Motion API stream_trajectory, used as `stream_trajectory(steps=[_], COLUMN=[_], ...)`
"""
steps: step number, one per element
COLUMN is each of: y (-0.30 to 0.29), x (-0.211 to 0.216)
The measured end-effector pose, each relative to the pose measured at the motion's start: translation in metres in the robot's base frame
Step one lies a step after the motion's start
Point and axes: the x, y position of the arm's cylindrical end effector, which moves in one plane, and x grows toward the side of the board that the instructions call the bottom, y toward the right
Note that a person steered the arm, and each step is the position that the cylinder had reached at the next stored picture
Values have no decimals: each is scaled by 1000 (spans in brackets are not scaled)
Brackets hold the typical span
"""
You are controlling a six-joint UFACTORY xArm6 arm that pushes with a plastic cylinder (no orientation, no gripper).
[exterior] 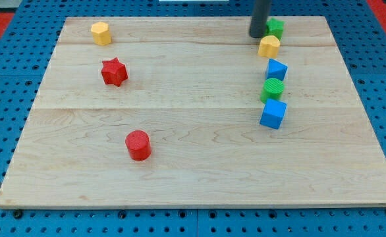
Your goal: Push red star below yellow heart
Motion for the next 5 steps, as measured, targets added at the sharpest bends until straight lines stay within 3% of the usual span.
stream_trajectory(steps=[1, 2, 3, 4, 5], y=[-81, -172, -190, -298, -329], x=[42, 37, 61, 64, 94])
